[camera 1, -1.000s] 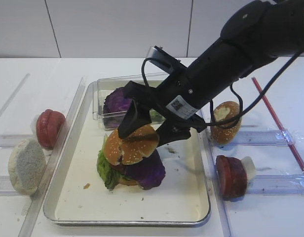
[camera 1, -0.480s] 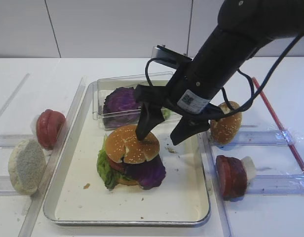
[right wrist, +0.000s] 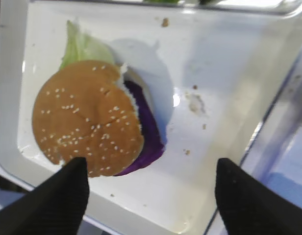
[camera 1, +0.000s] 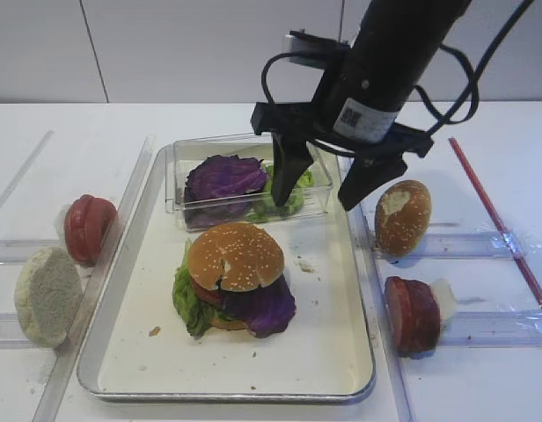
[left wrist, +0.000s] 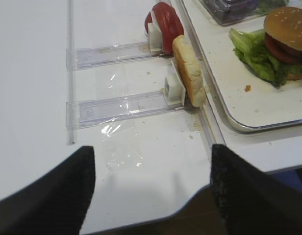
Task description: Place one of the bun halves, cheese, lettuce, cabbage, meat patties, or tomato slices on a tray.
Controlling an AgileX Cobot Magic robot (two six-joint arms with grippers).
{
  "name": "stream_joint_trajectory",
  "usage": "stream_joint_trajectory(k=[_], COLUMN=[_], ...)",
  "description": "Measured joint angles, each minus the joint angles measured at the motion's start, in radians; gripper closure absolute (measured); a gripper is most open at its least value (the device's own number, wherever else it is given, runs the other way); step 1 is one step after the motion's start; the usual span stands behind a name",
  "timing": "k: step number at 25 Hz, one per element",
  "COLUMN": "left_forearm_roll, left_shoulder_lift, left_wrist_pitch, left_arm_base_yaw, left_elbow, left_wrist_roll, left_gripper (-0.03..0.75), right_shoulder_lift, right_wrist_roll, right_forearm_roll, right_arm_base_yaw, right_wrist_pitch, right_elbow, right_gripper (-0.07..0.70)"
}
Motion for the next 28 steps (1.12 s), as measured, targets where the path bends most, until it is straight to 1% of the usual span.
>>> stream_joint_trajectory(k=[1,3,6,10,18,20,22,28], left_forearm_roll=[0.0,0.0,0.0,0.0,0.0,0.0,0.0,0.0], left_shoulder_lift=[0.0,0.0,0.0,0.0,0.0,0.0,0.0,0.0], left_wrist_pitch=[0.0,0.0,0.0,0.0,0.0,0.0,0.0,0.0], left_arm_base_yaw=[0.0,0.0,0.0,0.0,0.0,0.0,0.0,0.0], left_elbow=[0.0,0.0,0.0,0.0,0.0,0.0,0.0,0.0], left_wrist_roll=[0.0,0.0,0.0,0.0,0.0,0.0,0.0,0.0], left_gripper=[0.244,0.244,0.244,0.244,0.244,0.244,0.244,0.244], right_shoulder_lift=[0.0,0.0,0.0,-0.006,-0.034,-0.048,-0.062,-0.14], right_wrist_roll=[0.032,0.092,0.143,0.194,0.205,0.205,0.197,0.14], right_forearm_roll=[-0.044,-0.136,-0.25,-0.327,-0.459,-0.466,-0.466,-0.454], right_arm_base_yaw=[0.0,0.0,0.0,0.0,-0.005,-0.03,-0.084,-0.296], right_wrist_pitch=[0.014,0.022,0.029,0.037,0.04,0.04,0.04,0.041], right_elbow=[-0.028,-0.073,-0.113,-0.13,-0.13,-0.131,-0.13,-0.085], right_gripper=[0.088,0.088,0.088,0.088,0.088,0.088,0.088,0.092])
